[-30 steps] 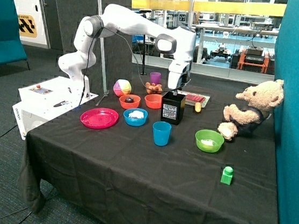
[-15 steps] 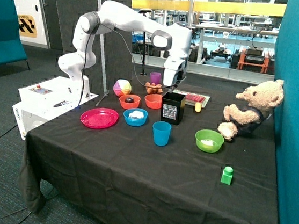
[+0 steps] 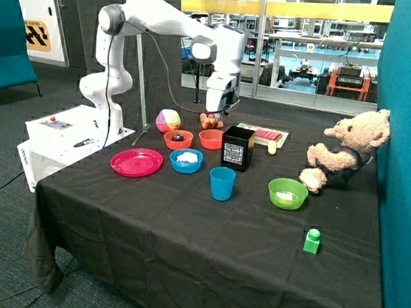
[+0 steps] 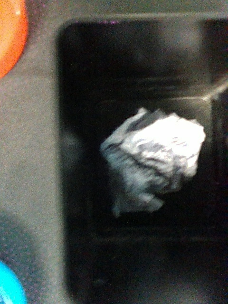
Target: Throw away the rubbish paper
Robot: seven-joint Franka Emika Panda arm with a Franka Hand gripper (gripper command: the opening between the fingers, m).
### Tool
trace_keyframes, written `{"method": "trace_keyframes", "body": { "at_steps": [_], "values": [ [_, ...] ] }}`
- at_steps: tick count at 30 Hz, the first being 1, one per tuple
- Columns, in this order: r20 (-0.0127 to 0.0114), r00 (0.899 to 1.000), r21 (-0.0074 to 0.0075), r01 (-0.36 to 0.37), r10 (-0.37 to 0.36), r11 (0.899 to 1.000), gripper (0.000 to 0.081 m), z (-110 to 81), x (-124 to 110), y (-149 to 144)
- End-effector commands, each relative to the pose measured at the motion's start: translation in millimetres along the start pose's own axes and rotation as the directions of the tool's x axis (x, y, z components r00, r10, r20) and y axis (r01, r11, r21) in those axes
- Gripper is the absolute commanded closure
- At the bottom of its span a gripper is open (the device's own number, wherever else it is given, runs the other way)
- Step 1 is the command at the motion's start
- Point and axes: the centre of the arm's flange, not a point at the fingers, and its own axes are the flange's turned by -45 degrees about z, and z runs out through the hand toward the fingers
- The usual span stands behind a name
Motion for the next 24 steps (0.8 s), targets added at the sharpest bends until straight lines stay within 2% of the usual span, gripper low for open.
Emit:
{"method": "trace_keyframes", "body": {
  "at_steps": [1, 11, 24],
  "values": [
    [-0.0091, 1.000, 0.0052, 0.012, -0.012, 1.000, 0.0216, -7.7, -40, 18],
    [-0.0095, 0.996, 0.0045, 0.093, -0.093, 0.996, 0.0192, 3.3, -92, 24],
    [-0.0096, 0.991, 0.0041, 0.131, -0.131, 0.991, 0.0173, 15.2, -108, 48]
  ]
}}
